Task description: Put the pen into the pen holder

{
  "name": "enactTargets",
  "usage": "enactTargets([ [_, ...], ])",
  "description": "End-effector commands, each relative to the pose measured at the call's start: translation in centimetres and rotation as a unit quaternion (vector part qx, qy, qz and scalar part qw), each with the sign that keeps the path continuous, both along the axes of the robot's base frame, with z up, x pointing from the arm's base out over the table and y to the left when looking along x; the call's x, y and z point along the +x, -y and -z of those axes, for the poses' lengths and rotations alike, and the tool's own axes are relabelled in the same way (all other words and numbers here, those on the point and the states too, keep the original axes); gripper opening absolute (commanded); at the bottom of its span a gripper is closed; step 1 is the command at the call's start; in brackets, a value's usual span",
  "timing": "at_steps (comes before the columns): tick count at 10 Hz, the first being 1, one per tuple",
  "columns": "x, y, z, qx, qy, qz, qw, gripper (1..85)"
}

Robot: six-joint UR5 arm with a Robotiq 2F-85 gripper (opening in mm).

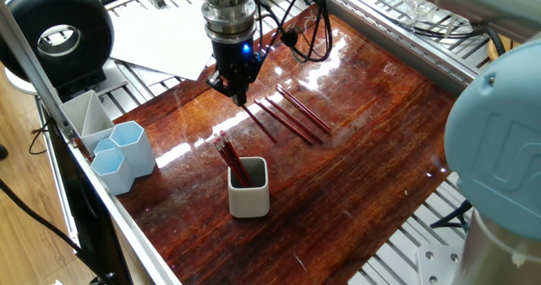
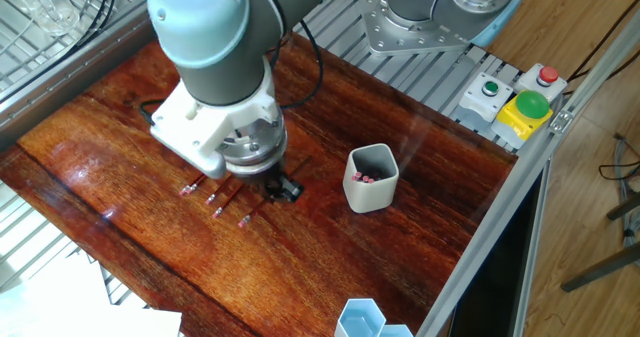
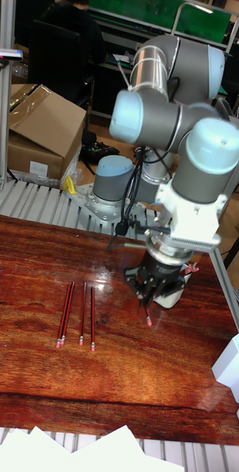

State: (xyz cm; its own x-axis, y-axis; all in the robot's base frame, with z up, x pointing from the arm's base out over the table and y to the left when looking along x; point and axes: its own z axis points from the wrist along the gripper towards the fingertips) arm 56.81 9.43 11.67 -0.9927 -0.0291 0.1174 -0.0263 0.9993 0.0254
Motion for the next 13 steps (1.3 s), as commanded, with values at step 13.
enactTargets([
  [13,4.2,-0.3,0.1,0.017,0.035,-0.028,0.9989,1.0],
])
